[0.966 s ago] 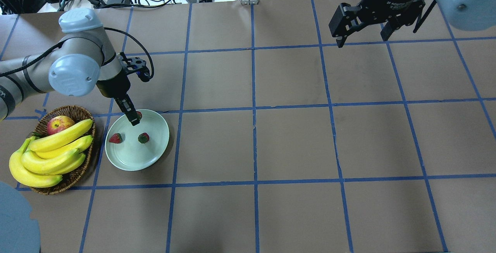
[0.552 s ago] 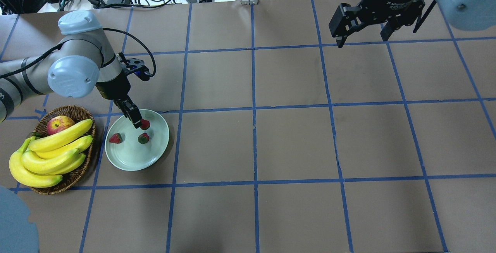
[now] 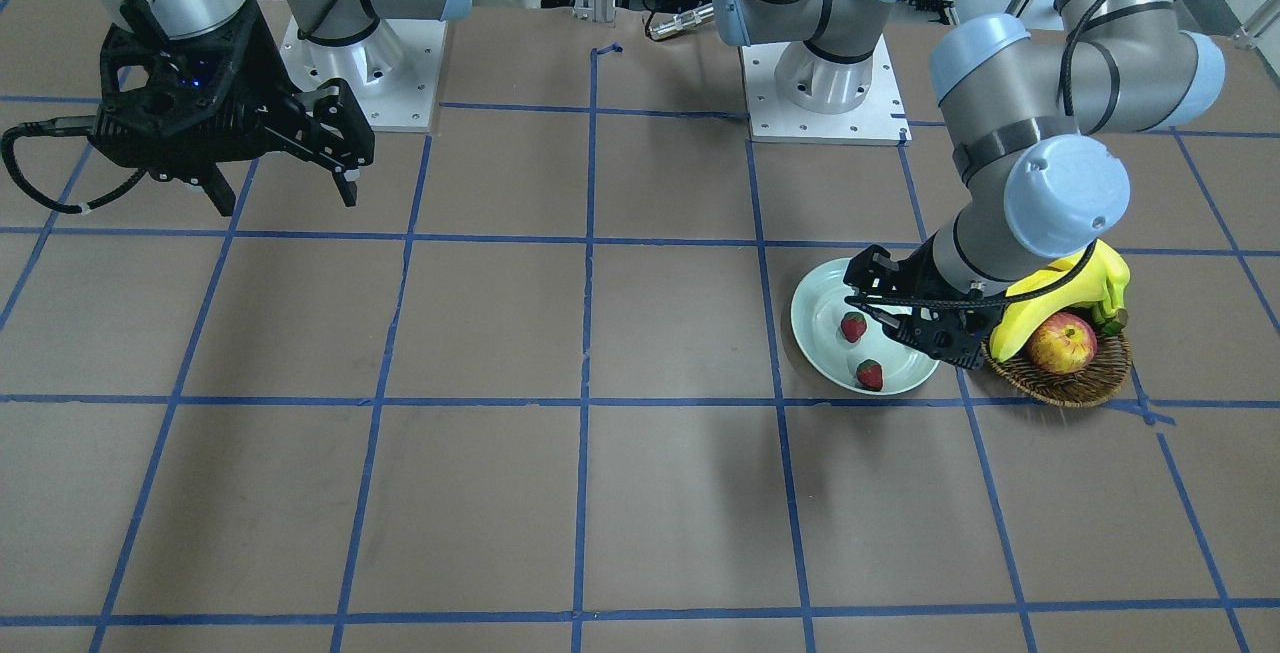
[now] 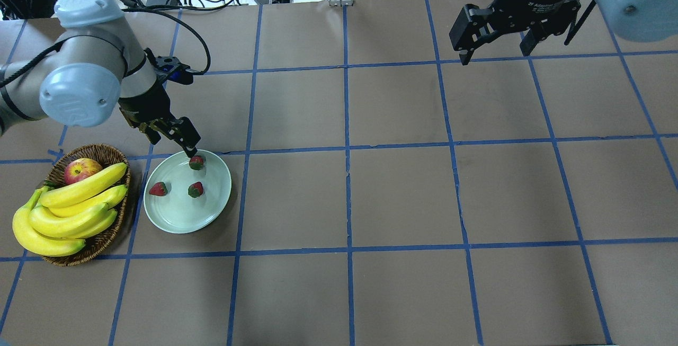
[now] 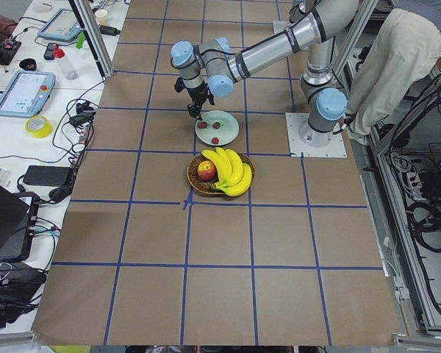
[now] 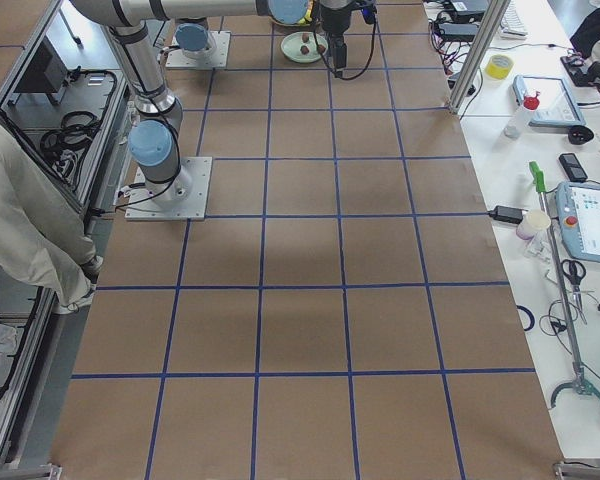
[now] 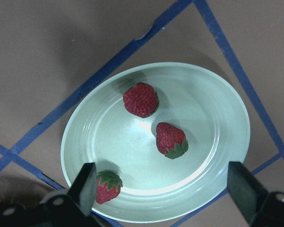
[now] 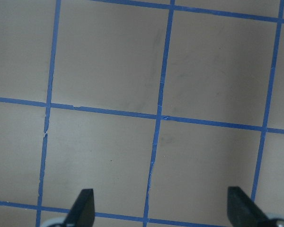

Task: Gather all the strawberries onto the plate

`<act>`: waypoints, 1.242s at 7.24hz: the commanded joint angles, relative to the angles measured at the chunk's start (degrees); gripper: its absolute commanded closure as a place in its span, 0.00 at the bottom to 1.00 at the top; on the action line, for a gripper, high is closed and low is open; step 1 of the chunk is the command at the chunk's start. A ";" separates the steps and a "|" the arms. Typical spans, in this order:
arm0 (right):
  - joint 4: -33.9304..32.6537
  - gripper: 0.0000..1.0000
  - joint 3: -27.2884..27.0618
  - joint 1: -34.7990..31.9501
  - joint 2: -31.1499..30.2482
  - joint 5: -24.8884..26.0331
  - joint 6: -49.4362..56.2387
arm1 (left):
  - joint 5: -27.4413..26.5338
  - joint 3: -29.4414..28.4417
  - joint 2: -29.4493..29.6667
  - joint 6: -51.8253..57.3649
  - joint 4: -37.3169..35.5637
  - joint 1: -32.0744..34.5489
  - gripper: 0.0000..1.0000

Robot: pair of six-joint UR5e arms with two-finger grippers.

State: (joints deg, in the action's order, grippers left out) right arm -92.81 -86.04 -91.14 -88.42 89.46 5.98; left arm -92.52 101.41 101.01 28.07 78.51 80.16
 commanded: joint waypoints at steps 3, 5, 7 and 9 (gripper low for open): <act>0.00 0.00 0.00 0.00 0.00 0.02 0.00 | 2.17 -11.06 -8.08 -21.79 13.50 0.08 0.00; 0.00 0.00 0.00 0.00 0.00 0.02 0.00 | 1.04 -11.14 -11.26 -21.48 14.75 -0.01 0.00; 0.00 0.00 0.00 0.00 0.00 0.02 0.00 | -0.38 -10.80 -12.59 -21.92 14.65 1.21 0.00; 0.00 0.00 0.00 0.00 0.00 0.02 0.00 | 0.15 -10.71 -11.98 -25.32 13.43 4.72 0.00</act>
State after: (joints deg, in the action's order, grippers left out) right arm -92.82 -86.05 -91.14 -88.41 89.47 5.98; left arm -92.62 90.63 88.79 5.03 92.65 82.74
